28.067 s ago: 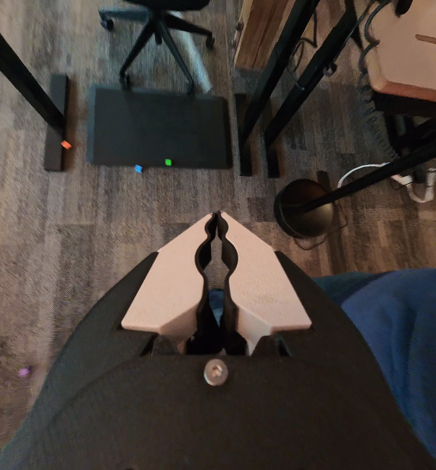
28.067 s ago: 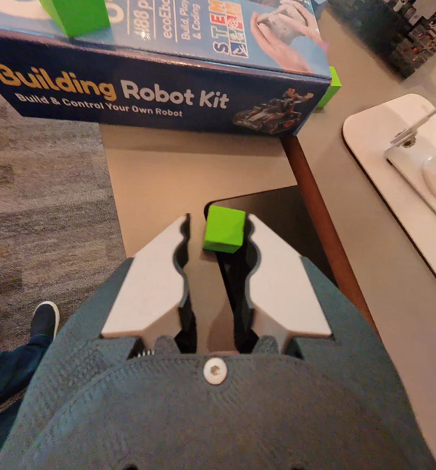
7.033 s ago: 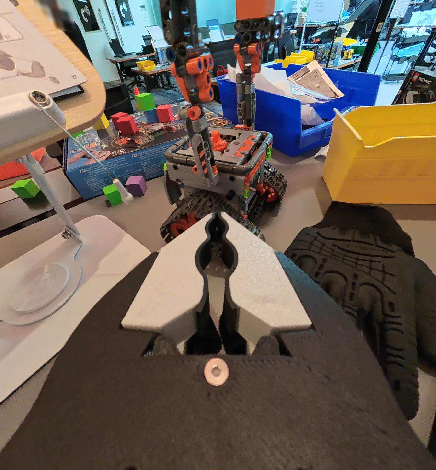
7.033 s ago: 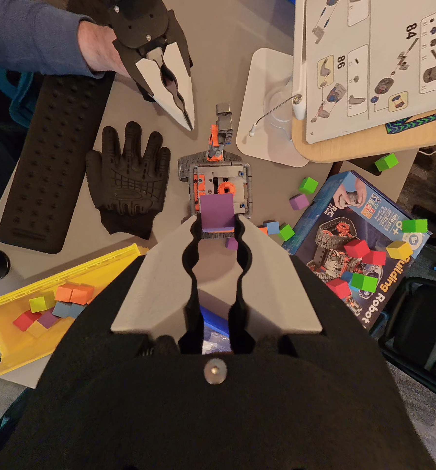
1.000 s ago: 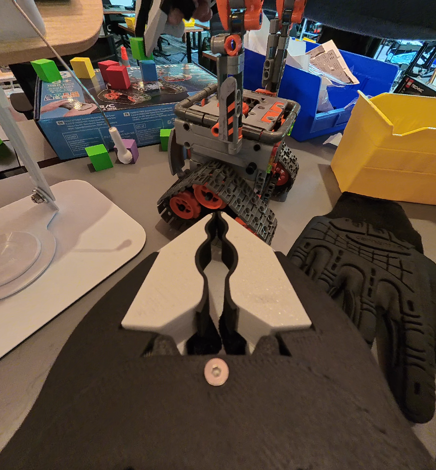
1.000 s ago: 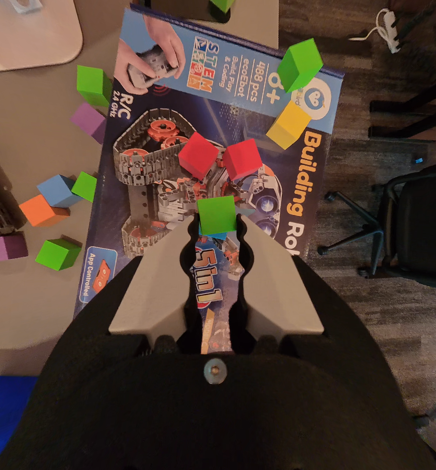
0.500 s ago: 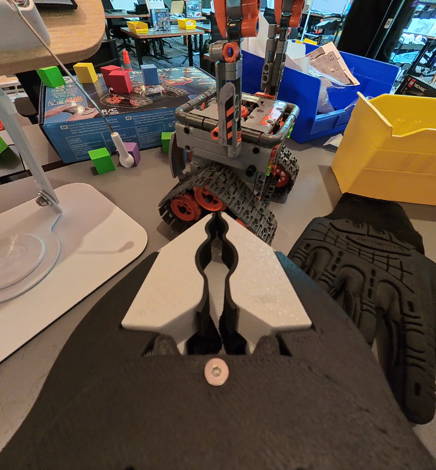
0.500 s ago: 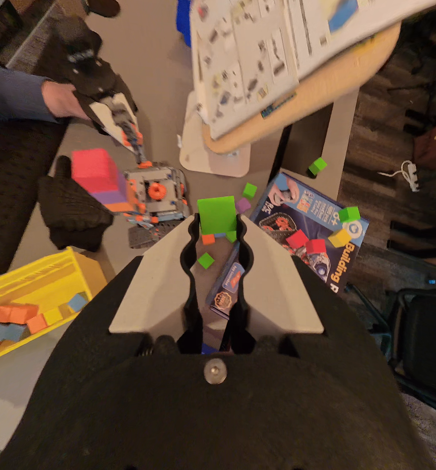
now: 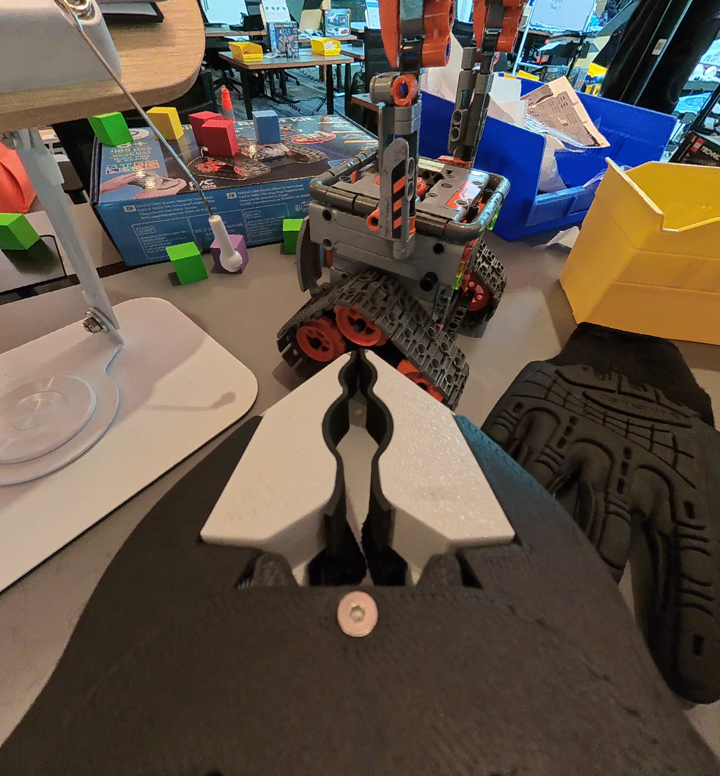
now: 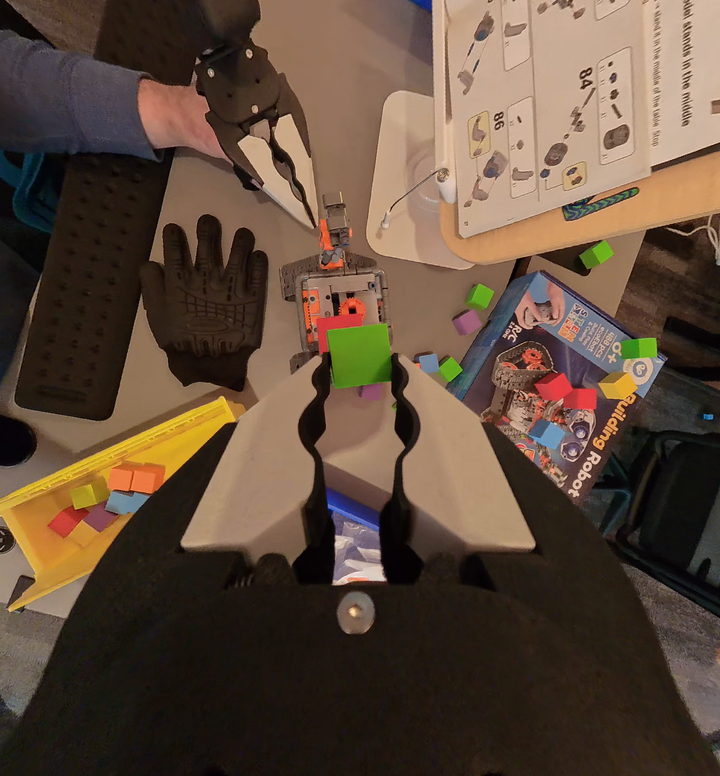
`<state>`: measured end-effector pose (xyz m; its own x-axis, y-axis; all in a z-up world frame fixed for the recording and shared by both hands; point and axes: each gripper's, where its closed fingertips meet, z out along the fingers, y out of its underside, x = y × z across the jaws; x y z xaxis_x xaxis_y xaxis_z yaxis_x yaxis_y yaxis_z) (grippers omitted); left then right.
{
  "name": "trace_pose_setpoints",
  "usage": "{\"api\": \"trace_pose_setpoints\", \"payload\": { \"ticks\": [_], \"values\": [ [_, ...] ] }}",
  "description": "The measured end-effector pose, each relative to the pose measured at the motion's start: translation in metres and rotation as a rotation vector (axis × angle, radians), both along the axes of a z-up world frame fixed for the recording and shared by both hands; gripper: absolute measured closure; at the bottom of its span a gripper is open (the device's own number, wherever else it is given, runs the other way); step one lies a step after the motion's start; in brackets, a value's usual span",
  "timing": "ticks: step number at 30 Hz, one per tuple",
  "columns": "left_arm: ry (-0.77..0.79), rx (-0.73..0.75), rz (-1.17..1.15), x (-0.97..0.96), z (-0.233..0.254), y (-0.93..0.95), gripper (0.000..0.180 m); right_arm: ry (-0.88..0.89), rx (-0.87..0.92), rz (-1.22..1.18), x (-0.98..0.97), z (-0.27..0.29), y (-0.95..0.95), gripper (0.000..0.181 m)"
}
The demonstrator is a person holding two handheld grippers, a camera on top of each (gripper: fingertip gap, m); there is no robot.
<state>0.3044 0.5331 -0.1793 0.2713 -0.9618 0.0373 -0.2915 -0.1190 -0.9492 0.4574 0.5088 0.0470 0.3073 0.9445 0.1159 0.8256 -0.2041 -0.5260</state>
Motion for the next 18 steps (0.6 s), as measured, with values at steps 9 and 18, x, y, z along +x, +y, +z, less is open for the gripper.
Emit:
{"api": "trace_pose_setpoints", "payload": {
  "ticks": [9,18],
  "values": [
    [0.001,-0.001,-0.001,0.0,0.0,0.0,0.18,-0.062,0.004,-0.02,-0.014,-0.007,-0.006,0.154],
    [-0.003,0.0,-0.002,0.0,0.001,0.0,0.18,-0.105,0.013,-0.016,-0.015,-0.014,-0.004,0.154]
  ]
}}
